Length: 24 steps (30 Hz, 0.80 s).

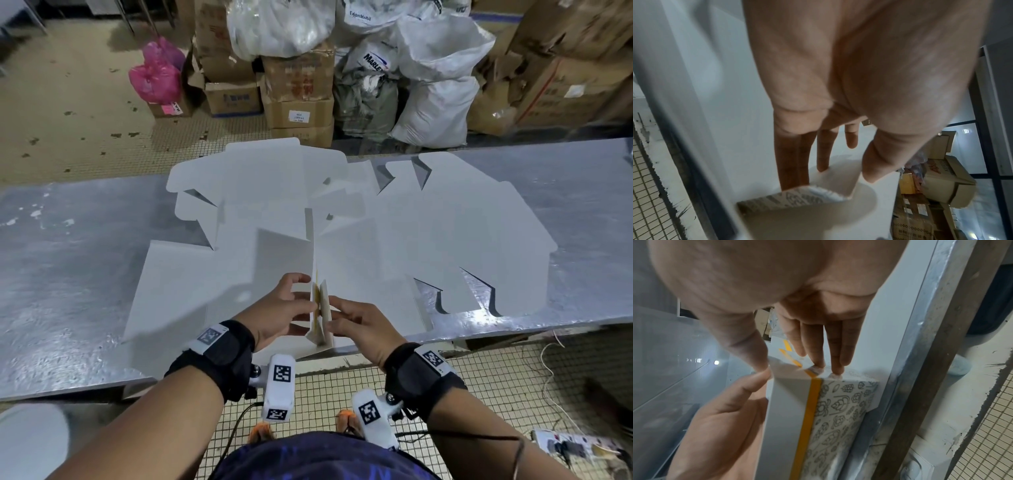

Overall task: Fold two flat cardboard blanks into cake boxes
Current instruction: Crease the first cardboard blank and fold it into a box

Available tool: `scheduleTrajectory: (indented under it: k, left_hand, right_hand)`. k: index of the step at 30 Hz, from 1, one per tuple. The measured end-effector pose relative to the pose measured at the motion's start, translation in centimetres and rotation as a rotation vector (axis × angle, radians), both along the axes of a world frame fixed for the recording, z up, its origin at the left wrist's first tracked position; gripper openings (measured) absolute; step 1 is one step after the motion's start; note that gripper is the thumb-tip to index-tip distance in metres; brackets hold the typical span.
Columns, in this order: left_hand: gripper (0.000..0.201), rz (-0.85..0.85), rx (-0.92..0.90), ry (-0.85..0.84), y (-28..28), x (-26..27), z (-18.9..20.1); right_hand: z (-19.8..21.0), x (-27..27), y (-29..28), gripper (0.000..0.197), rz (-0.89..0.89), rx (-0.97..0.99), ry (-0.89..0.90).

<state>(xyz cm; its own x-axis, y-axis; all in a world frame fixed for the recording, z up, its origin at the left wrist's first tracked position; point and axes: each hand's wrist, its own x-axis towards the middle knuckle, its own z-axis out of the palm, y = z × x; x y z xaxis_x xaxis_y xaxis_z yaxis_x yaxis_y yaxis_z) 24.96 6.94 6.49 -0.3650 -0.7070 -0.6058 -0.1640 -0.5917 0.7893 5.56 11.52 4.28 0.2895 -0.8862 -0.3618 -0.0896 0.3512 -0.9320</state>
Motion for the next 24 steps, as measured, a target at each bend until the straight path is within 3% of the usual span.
scheduleTrajectory:
  k: [6,14,21,24]
  left_hand:
    - [0.036,0.007,-0.033,0.030,0.4,-0.2,0.6]
    - [0.040,0.009,-0.048,0.010,0.4,0.1,0.9]
    - [0.044,0.011,-0.045,0.021,0.6,0.1,0.9]
    - [0.045,0.011,-0.058,0.027,0.8,0.1,1.0]
  right_hand:
    - [-0.2,0.1,-0.2,0.046,-0.022,-0.005,0.064]
    - [0.7,0.0,0.0,0.040,0.053,-0.114,0.082]
    - [0.5,-0.7,-0.3,0.083,0.192,-0.065,0.151]
    - [0.2,-0.8,-0.3,0.085,0.201,-0.062,0.163]
